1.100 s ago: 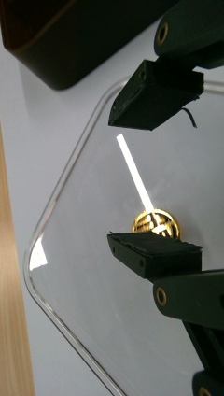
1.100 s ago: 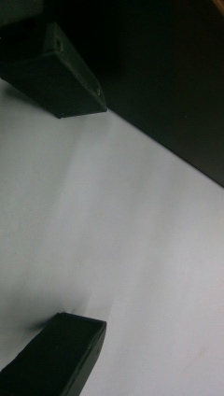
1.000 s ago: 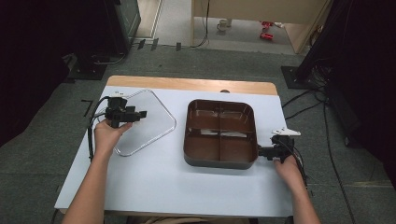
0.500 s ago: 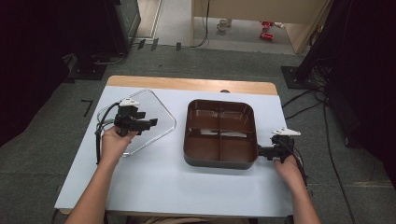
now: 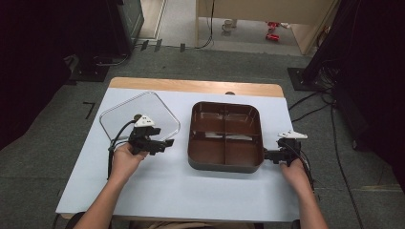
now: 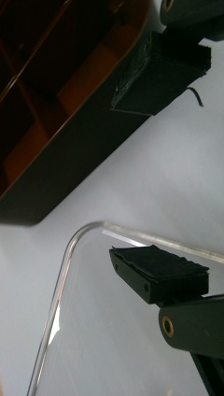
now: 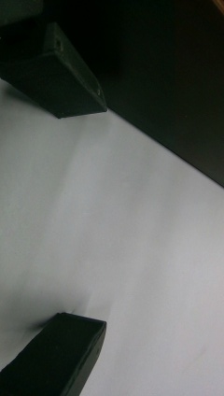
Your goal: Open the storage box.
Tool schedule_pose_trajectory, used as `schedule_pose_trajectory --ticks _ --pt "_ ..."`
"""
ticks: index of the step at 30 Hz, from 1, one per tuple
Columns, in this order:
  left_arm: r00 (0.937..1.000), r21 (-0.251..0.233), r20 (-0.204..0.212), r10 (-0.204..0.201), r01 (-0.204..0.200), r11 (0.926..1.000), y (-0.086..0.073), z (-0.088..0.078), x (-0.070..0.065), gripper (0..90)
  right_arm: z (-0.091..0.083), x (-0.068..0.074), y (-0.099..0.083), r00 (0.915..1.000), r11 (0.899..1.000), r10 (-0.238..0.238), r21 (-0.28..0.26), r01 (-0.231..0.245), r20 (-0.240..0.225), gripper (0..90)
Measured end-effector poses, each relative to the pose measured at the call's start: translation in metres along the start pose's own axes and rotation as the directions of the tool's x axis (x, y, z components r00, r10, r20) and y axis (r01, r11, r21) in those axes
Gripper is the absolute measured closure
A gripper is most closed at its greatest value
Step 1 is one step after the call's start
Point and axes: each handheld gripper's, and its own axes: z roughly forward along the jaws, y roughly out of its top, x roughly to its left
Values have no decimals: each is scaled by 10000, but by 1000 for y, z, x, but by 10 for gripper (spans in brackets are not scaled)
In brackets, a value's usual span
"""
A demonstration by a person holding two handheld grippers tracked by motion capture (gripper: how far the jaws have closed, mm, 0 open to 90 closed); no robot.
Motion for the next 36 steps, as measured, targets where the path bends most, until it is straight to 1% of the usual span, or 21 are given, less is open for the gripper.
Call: schedule_pose_trajectory --ticks 2,3,4,6,9,12,15,17,18,20,23,25,26,27,28,29,30,34,36 --pt "9996 121 76 282 -282 9995 -4 4 -7 232 0 0 0 10000 10000 -3 -2 3 0 0" --pt "9996 121 76 282 -282 9995 -4 4 -7 231 0 0 0 10000 10000 1 1 -1 -1 0" --pt "9986 321 293 442 -451 9985 -8 9 -12 231 0 0 0 10000 10000 1 0 -1 2 0" --pt "9976 526 467 519 -543 9971 -12 14 -16 228 0 0 0 10000 10000 -1 1 1 1 0" --pt "9956 832 594 721 -769 9936 -15 22 -22 228 0 0 0 10000 10000 -1 1 1 0 0" --pt "9935 977 744 860 -931 9909 -16 29 -27 225 0 0 0 10000 10000 -3 2 3 2 0" --pt "9926 1108 773 936 -1019 9886 -18 35 -29 226 0 0 0 10000 10000 -3 2 3 1 0" --pt "9921 1286 704 1039 -1123 9853 -19 39 -30 226 0 0 0 10000 10000 -5 2 5 2 0" --pt "9921 1286 704 1039 -1123 9853 -19 39 -30 226 0 0 0 10000 10000 -5 2 5 2 0" --pt "9906 1614 579 1243 -1322 9780 -22 46 -29 228 0 0 0 10000 10000 -3 1 3 -1 0" --pt "9899 1527 579 1293 -1367 9788 -22 47 -29 218 0 0 0 10000 10000 -2 2 2 2 0" --pt "9894 1487 580 1331 -1404 9789 -23 48 -31 193 0 0 0 10000 10000 -2 2 2 1 0" --pt "9896 1288 270 1413 -1436 9812 -27 48 -35 189 0 0 0 10000 10000 -3 1 3 3 0" --pt "9896 1288 270 1413 -1436 9812 -27 48 -35 189 0 0 0 10000 10000 -3 1 3 3 0" --pt "9813 1194 -238 1908 -1867 9751 -32 50 -42 190 0 0 0 10000 10000 -3 -1 3 2 0" --pt "9813 1194 -238 1908 -1867 9751 -32 50 -42 190 0 0 0 10000 10000 -3 -1 3 2 0" --pt "9825 1112 -380 1824 -1772 9779 -33 49 -44 192 0 0 0 10000 10000 0 2 0 0 0" --pt "9823 1000 -379 1837 -1792 9787 -35 49 -44 190 0 0 0 10000 10000 -3 2 3 3 0" --pt "9828 718 -406 1801 -1769 9816 -39 49 -44 187 0 0 0 10000 10000 1 3 -1 3 0"
